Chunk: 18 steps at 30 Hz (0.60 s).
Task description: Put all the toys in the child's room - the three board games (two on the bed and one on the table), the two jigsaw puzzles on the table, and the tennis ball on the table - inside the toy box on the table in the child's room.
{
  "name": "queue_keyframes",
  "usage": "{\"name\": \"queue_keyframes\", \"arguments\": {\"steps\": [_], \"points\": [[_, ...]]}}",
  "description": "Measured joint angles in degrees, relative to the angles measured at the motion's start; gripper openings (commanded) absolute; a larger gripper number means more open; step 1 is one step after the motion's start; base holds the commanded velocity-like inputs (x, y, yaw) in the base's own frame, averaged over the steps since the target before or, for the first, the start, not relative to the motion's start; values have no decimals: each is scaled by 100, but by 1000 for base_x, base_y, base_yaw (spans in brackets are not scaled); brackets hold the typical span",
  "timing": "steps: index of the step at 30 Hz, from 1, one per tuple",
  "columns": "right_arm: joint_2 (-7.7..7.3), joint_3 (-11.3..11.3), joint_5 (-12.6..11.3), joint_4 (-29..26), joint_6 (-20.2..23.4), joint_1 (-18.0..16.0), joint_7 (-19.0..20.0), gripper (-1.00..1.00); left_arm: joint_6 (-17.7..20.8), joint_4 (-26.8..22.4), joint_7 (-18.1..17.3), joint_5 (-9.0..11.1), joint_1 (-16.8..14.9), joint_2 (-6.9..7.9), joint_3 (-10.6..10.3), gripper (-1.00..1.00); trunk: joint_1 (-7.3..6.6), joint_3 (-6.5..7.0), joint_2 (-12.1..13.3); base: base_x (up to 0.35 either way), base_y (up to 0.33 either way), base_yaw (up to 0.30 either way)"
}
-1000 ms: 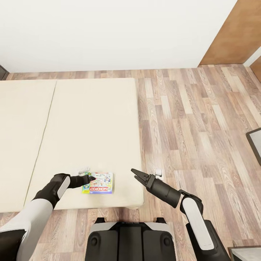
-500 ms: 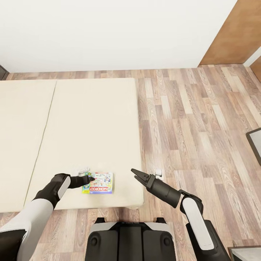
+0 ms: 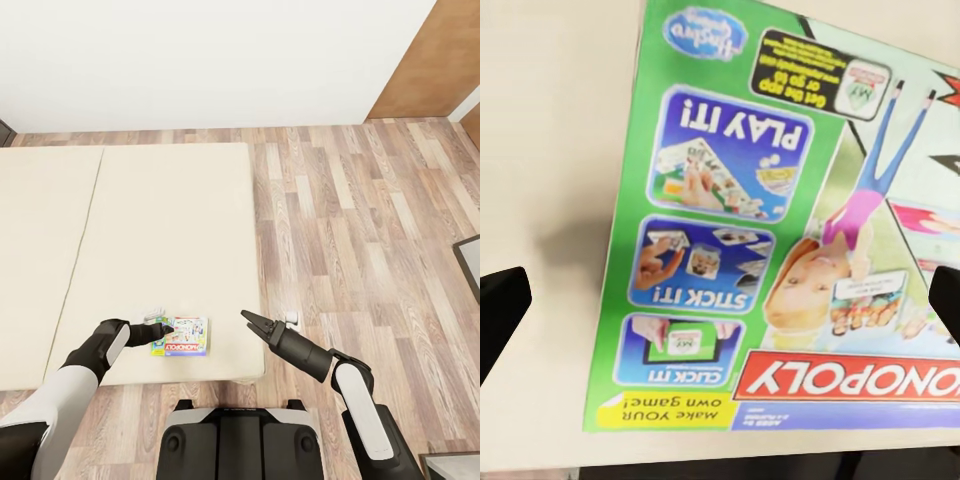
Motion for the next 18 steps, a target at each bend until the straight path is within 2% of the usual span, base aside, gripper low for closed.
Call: {"name": "queue_keyframes", "arguments": {"steps": [18], "points": [[0, 0, -1, 0, 0, 0, 4, 100, -1, 0, -3, -2, 0, -4, 0, 100, 0, -96, 0, 0, 0, 0]]}}
